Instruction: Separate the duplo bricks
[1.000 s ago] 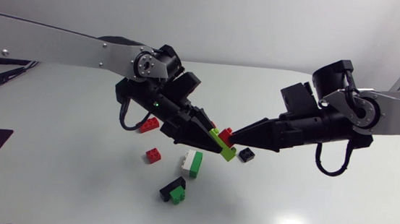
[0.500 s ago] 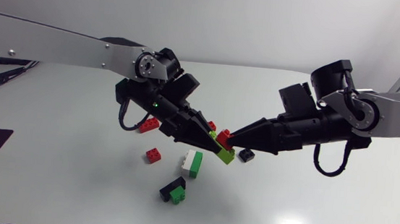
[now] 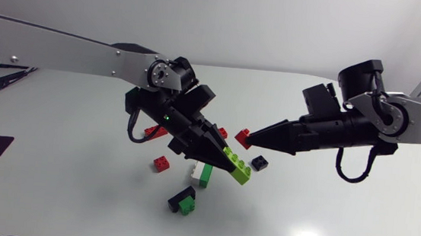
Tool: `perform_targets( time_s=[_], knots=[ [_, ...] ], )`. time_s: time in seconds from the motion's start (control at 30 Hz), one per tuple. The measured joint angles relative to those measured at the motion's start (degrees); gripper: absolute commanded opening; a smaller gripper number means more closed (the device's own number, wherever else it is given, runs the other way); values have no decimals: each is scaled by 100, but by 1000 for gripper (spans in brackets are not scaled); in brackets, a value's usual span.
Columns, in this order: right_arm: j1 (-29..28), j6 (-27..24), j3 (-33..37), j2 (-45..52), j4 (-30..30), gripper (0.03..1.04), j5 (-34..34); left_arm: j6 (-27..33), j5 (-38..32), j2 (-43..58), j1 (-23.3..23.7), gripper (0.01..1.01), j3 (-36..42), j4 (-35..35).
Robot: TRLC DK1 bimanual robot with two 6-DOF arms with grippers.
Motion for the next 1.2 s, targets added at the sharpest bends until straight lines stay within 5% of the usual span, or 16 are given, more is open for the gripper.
perform_targets(
  time_s=[0.17, 0.27, 0.63, 0.83, 1.2],
  knots=[
    [256, 44, -428, -815, 789, 374, 1665, -118, -352, -225, 197, 216, -122, 315],
    [468, 39, -691, -1097, 999, 374, 2317, -772, -1036, -684, 345, 218, -651, 1733],
    [619, -4, -1191, -1355, 1169, 374, 2796, -1773, -3169, -1744, 645, 220, -2977, 5130],
    [796, -4, -1325, -1609, 1167, 374, 2924, -2024, -3580, -1683, 1250, 220, -3193, 6078],
    [859, -2, -1438, -1991, 1036, 374, 3025, -2063, -3606, -1919, 2603, 220, -3687, 6218]
  ],
)
